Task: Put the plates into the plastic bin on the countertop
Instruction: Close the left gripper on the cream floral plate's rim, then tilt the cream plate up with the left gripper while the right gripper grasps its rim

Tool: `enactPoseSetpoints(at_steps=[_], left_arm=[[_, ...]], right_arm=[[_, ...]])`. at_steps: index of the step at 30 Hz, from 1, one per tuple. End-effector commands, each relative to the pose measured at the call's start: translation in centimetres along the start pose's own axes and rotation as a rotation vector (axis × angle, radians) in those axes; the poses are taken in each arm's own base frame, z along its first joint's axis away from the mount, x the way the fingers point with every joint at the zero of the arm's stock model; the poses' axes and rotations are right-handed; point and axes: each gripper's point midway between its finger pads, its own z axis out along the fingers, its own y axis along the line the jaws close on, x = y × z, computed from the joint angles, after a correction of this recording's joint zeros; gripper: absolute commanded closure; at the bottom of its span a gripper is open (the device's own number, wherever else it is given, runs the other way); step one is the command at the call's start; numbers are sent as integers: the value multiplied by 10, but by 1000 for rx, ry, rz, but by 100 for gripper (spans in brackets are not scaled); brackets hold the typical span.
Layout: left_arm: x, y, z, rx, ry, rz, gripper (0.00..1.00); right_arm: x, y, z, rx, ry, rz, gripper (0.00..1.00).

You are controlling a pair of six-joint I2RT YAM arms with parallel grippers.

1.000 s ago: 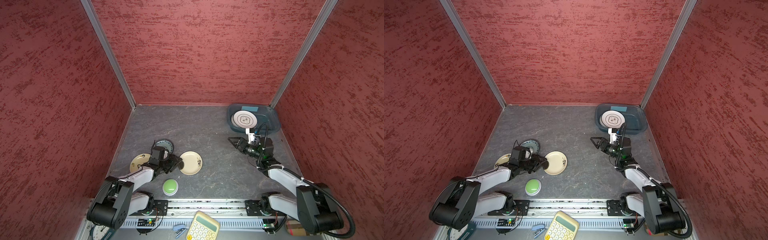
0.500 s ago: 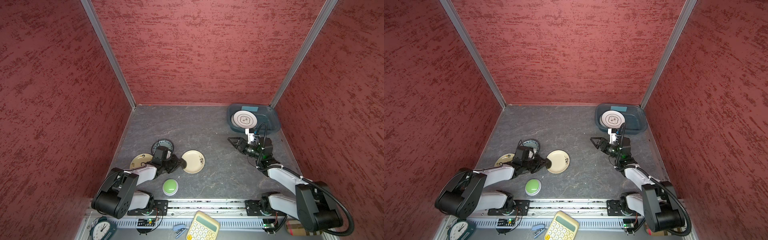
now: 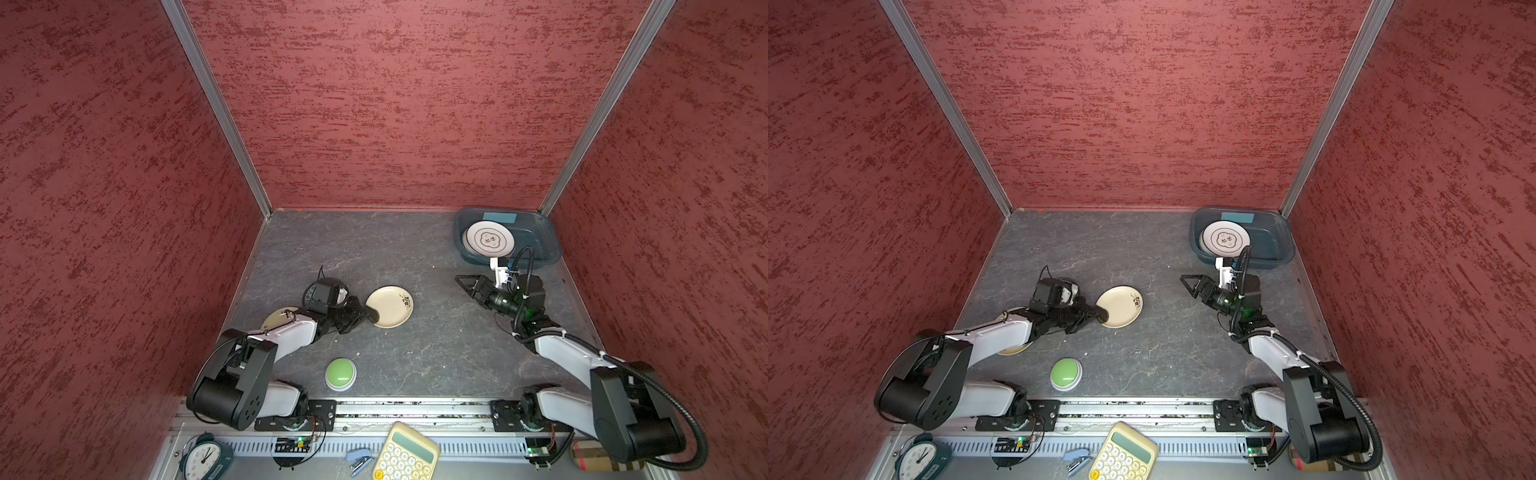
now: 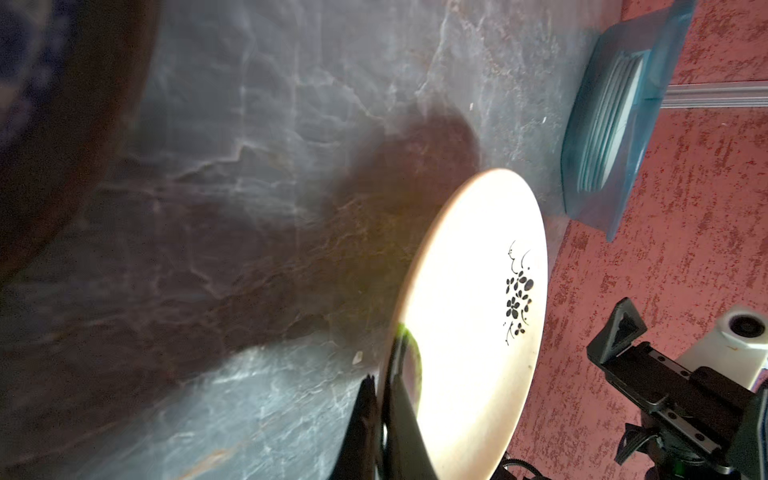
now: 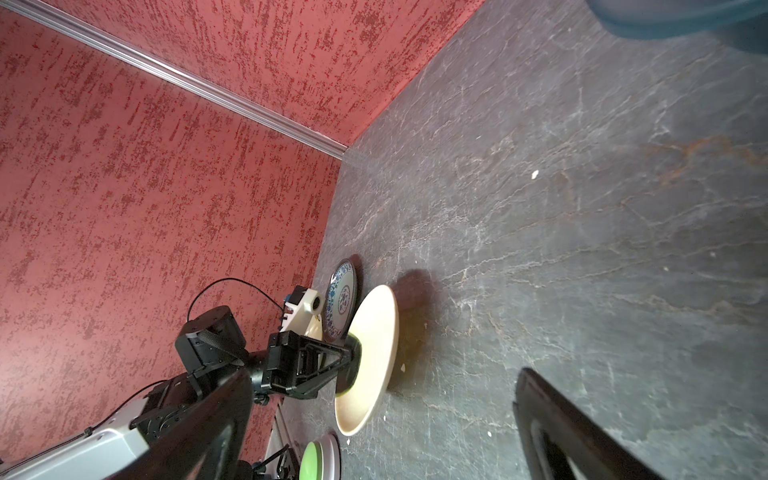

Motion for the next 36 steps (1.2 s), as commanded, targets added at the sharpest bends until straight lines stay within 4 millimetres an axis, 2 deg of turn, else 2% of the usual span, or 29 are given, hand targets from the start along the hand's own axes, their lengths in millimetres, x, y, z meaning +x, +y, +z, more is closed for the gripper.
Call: enactPoseSetpoints(at_steps=[1,9,11,13,21,28,34,36], left_arm=[[-13,-35,-11,73,-33,54,100],[-50,-102,-29,181,-148,144,100],[-53,-113,-27,197,-145,160,100],[-50,-123,-21,204,-130,179,100],[-32,-150,3,201,-79,268,100],[-16,-163,17,187,-42,336,100],[-6,-166,25,187,-11,350,100],[-4,-167,27,189,-6,351,100]], right_arm=[[-7,9,1,-5,-17,-29,1],[0,19,9,-10,26,-47,1],[0,23,12,-17,31,-53,3],[0,26,15,-21,37,-55,9],[0,32,27,-26,53,-60,28],[3,27,35,-15,70,-53,39],[1,21,40,10,66,-41,60],[1,18,41,25,67,-35,70]])
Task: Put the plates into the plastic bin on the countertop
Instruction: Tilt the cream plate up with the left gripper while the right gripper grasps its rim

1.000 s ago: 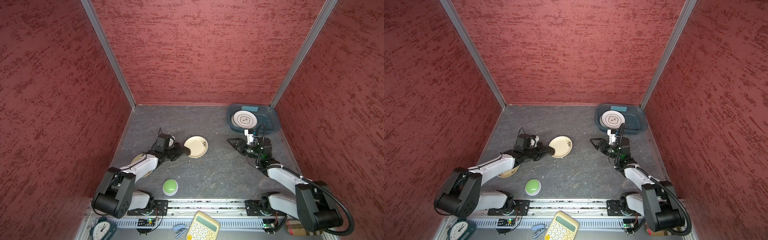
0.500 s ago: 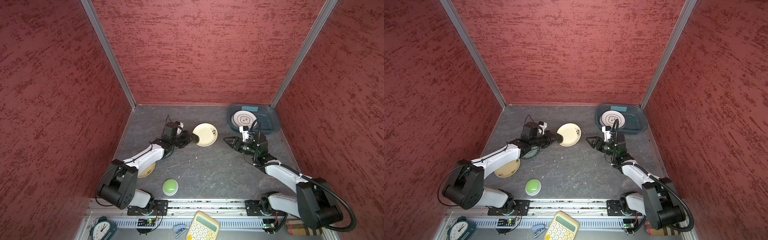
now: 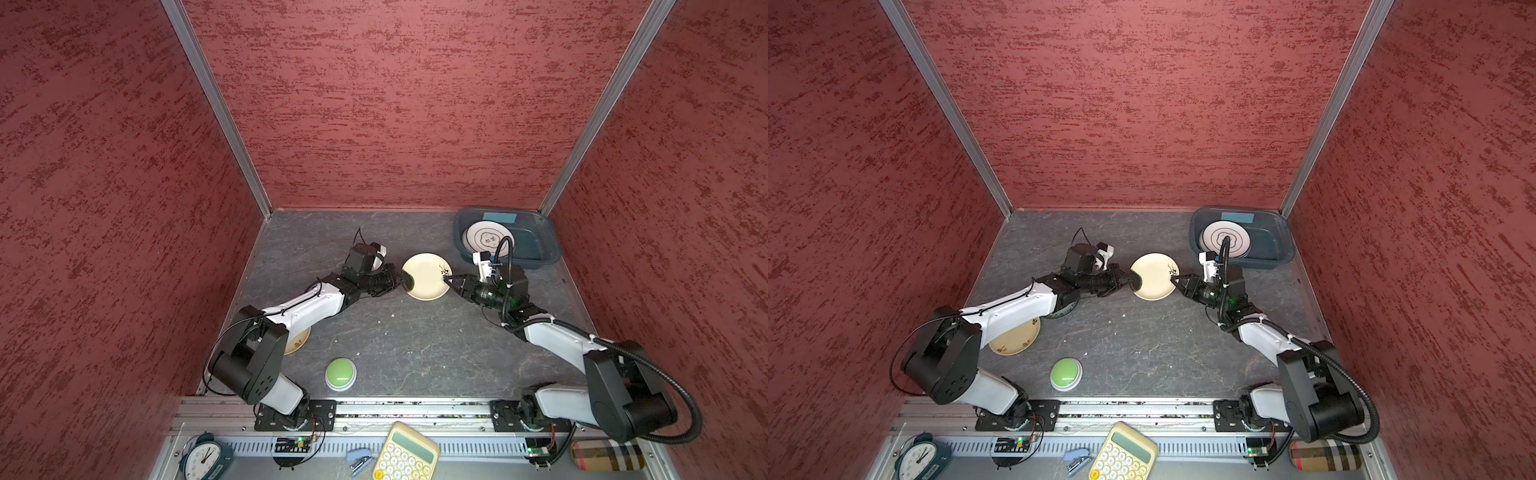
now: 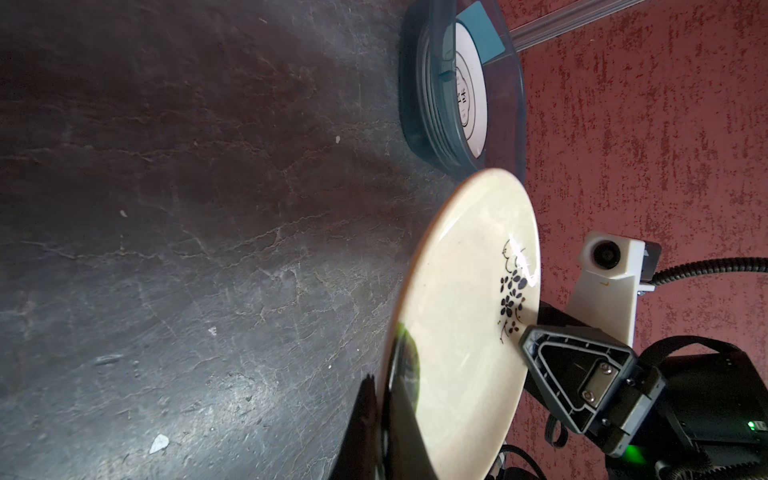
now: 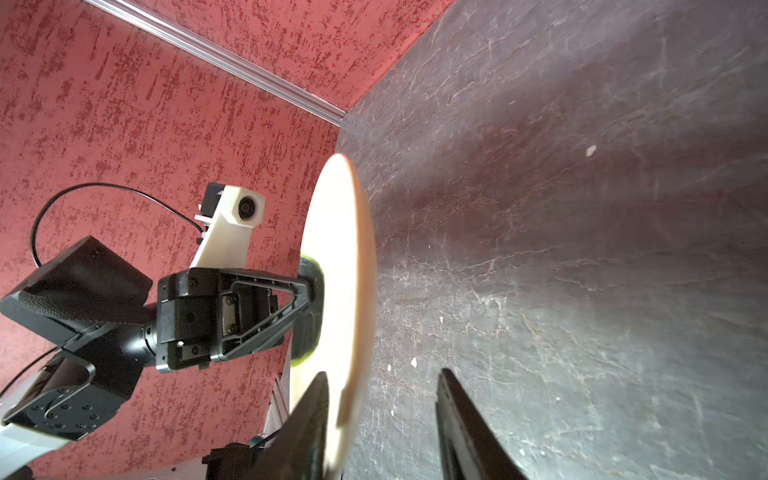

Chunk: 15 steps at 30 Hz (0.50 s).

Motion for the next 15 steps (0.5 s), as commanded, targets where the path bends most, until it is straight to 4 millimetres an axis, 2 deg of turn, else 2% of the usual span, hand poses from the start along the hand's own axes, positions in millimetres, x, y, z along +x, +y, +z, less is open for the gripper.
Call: enactPoseSetpoints(at_steps=[1,2,3,4,5,6,8,11,15], left_arm=[[-6,-19,0,42,-13,47,100],[-6,-20,1,41,-12,50,100],[-6,-19,1,38,-13,49,96],[-5,-18,3,35,-10,48,80],[-5,-17,3,33,-8,46,58],[-4,-17,4,32,-3,48,40],[-2,-17,5,44,9,58,18],[-1,-16,4,57,3,64,2],[-5,-13,1,60,-8,59,1]], right_arm=[[-11,4,3,12,-32,-20,75],[-11,2,3,19,-32,-17,80],[-12,1,3,26,-36,-18,86],[-12,-2,3,39,-37,-12,91],[-12,-5,3,59,-42,-6,97],[-13,-13,2,96,-50,10,100],[-13,-29,1,177,-61,27,100],[-13,-46,0,266,-63,21,100],[-18,-50,-1,303,-66,27,100]])
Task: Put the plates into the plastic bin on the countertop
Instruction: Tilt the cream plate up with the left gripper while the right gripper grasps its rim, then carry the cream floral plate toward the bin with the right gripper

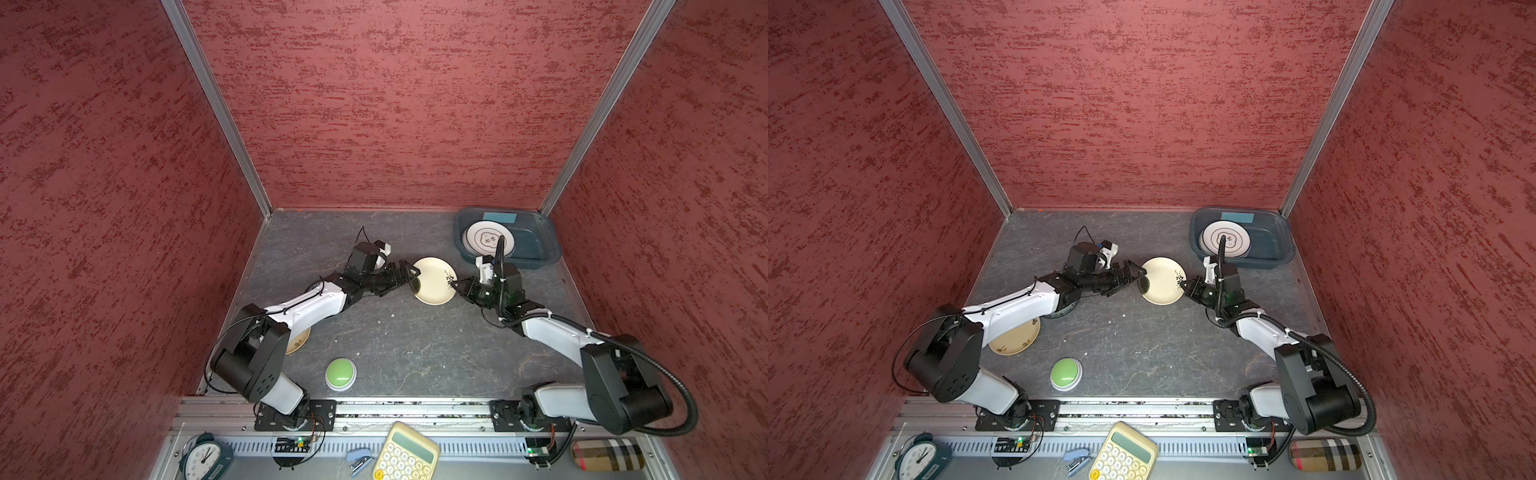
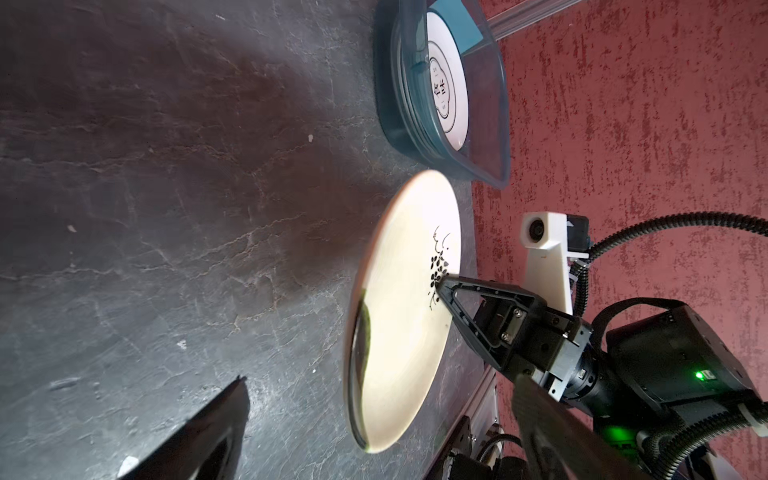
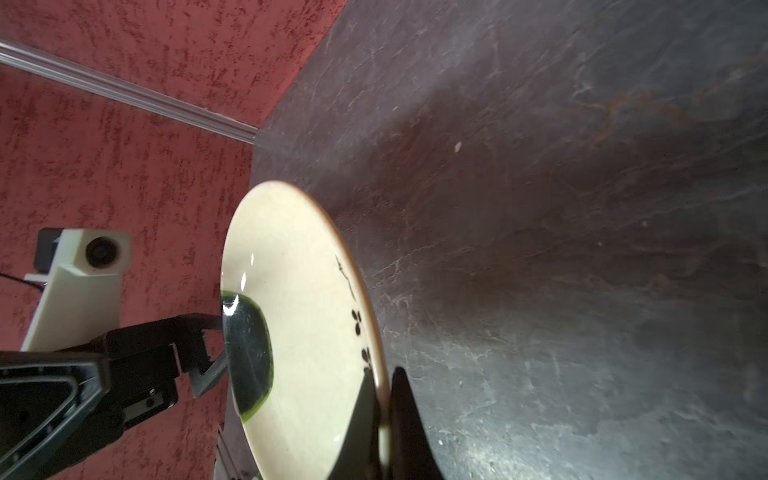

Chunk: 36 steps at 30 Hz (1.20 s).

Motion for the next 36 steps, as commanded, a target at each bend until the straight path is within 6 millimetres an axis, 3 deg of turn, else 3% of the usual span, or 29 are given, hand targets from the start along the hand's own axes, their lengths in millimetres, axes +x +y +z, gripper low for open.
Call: enactPoseSetpoints(at_steps=[1,10,20,28,36], left_arm=[[-4,3,-1,11,-11,13,1],[-17,27,-19,-13,-65,-31,1],[-27,49,-50,-14,-135,-44,1],[-30,70,-83,-49,-222,-72,1],[-34,82,-127,-125,-341,-58,1]], right_arm=[[-16,1,-1,54,-44,-28,100],[-50,2,-24,166,-119,-52,100],[-134,7,-76,107,-269,40,100],[-187,-22,-92,129,-355,149,100],[-220,-57,-90,214,-392,202,100]])
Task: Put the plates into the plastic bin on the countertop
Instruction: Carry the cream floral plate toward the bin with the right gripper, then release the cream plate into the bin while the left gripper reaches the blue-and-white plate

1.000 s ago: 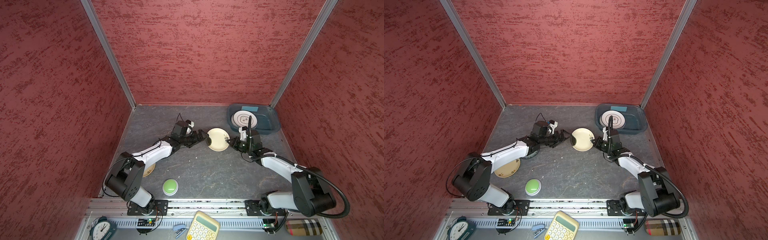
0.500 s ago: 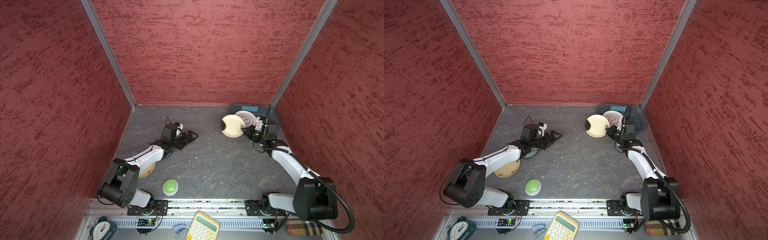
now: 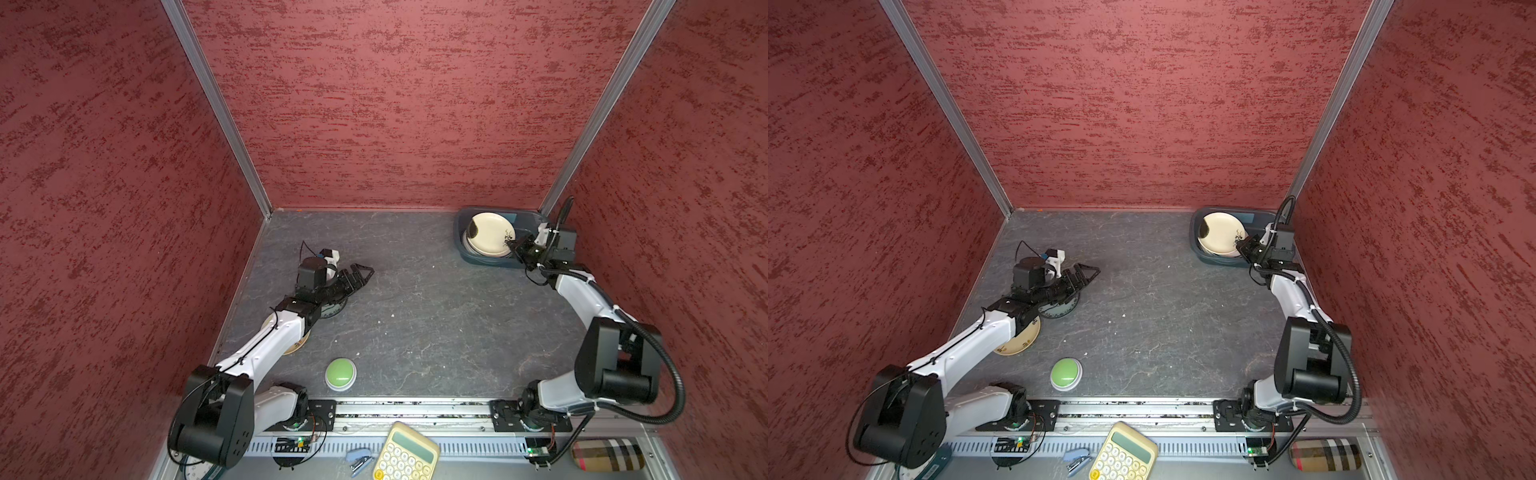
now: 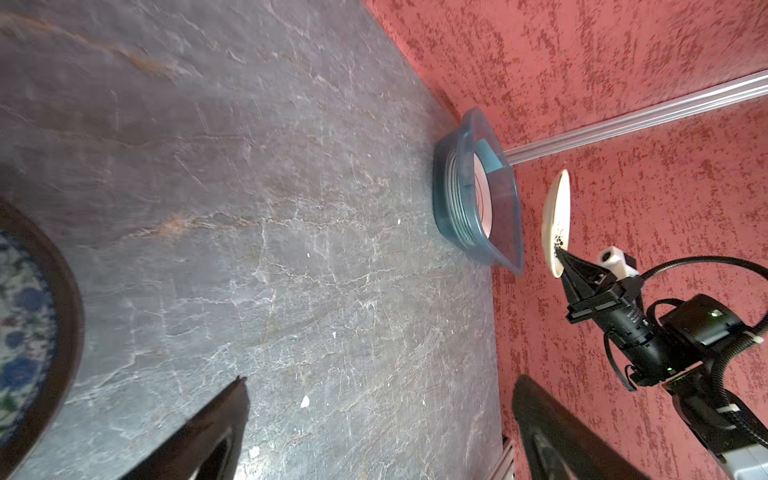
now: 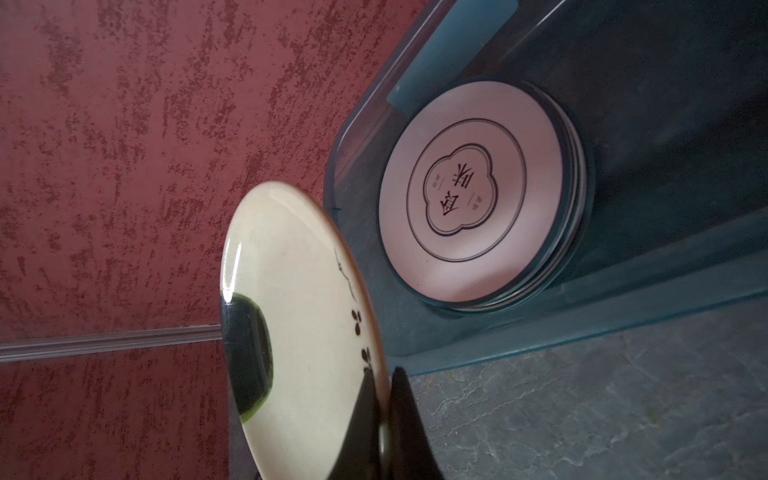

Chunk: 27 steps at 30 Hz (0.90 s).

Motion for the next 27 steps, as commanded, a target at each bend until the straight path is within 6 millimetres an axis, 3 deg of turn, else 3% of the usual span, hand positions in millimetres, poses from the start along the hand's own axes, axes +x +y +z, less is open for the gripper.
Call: enactPoseSetpoints(at_steps=[1,7,17,23,27], left_arm=[[-7,12,-15,-54,-58,25,1],[-15,24,-32,-78,-114,-6,0],[-15,31,-37,-78,-131,-51,1],[-17,29,-42,-78,-140,-53,1],[-19,29,-45,-89,-148,-48,1]], right_arm=[[-24,8,1,-4,-47,-8,100],[-43,0,18,27,-59,-31,100],[-55,-3,47,23,-21,-38,100],[-62,-24,53,115,-59,-35,100],[-56,-39,61,154,-34,-32,100]])
